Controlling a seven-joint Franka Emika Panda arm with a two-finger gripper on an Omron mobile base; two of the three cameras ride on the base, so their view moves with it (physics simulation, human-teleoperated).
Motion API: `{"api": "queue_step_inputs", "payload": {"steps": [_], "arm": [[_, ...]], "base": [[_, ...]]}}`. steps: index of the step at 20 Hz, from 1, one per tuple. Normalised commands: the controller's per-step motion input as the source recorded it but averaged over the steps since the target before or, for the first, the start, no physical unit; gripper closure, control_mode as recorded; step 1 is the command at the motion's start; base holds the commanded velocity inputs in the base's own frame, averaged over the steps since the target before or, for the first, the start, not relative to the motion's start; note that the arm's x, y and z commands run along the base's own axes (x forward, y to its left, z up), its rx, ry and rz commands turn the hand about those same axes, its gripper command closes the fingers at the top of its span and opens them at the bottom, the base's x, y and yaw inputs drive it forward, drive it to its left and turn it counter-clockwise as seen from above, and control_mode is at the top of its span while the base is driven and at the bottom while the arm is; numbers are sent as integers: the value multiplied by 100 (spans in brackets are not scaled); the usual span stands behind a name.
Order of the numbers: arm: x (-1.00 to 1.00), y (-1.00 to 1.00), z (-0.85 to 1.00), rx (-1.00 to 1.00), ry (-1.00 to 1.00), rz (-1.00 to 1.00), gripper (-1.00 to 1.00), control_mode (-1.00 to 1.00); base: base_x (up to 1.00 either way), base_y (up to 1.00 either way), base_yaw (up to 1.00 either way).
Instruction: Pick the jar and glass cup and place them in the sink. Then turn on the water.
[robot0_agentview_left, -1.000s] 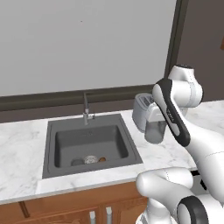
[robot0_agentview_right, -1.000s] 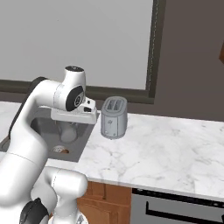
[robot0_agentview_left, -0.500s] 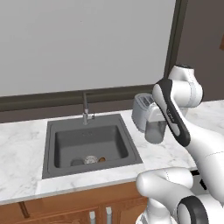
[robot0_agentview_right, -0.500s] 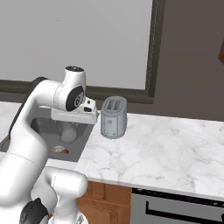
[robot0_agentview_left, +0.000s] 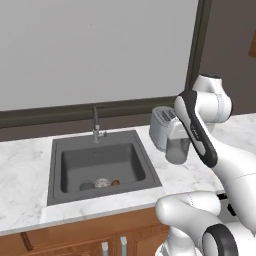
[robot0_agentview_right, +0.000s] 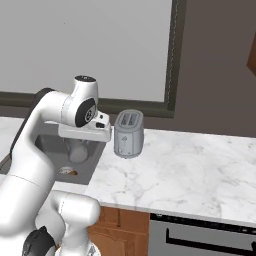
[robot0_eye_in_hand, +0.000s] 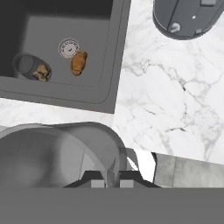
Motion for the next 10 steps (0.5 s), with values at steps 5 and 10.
{"api": "queue_step_inputs", "payload": {"steps": [5, 10], "arm": [[0, 0, 0, 0, 0, 0, 100, 100], [0, 0, 0, 0, 0, 0, 100, 100]], "base": [[0, 0, 0], [0, 0, 0]]}}
